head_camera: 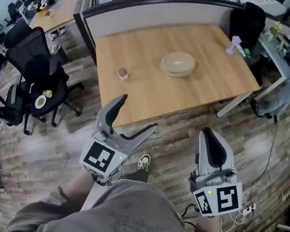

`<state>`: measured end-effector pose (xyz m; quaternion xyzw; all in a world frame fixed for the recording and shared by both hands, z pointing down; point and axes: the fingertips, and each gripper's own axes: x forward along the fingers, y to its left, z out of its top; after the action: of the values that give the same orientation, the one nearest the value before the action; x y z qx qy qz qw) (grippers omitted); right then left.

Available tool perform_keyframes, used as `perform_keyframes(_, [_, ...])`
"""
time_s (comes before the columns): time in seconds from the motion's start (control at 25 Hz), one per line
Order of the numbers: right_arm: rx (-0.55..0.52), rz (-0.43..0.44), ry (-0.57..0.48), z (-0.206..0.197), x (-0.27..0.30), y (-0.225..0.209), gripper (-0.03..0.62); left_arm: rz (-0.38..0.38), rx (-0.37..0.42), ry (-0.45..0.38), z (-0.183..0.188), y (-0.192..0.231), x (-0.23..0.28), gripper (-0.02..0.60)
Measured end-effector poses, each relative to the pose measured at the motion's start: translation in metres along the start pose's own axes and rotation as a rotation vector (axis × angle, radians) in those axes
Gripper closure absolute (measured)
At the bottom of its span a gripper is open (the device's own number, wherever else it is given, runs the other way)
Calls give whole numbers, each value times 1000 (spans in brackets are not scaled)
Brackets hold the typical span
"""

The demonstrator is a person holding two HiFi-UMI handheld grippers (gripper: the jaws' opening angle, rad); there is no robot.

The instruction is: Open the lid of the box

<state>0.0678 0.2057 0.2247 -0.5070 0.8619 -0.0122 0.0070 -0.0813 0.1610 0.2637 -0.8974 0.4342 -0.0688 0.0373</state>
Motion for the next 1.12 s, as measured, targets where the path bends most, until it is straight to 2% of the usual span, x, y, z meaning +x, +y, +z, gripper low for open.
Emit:
perform_keyframes(0.04, [0, 3, -5, 3, 12, -4, 564, -3, 0, 3, 0, 10, 9, 150])
perform_keyframes(0.12, [-16, -1, 6, 6, 37, -13, 477, -7, 0, 2, 0, 31, 26, 150])
perform_keyframes(0.16, [-29, -8, 15, 7, 50, -18, 468, -10, 1, -3, -1, 42, 34, 150])
perform_keyframes(0.36, [-62, -39, 39, 7, 107, -42, 470, -22, -5, 18, -9, 89, 72, 150])
perform_keyframes(0.56, [-63, -36, 68, 4, 151, -60, 470, -36, 33, 2, -14, 123, 107, 150])
perform_keyframes(0.72, [-68, -32, 90, 2, 174, -75, 470, -46, 31, 7, -18, 137, 131, 150])
perform_keyframes(0.88, [-65, -22, 104, -3, 195, -89, 470, -42, -16, 46, -25, 146, 149, 150])
perform_keyframes(1.0, [-64, -4, 111, -10, 208, -106, 470, -48, 39, 40, -29, 151, 171, 150])
perform_keyframes(1.12, [-59, 37, 119, -15, 224, -125, 470, -28, 49, 51, -32, 157, 194, 150])
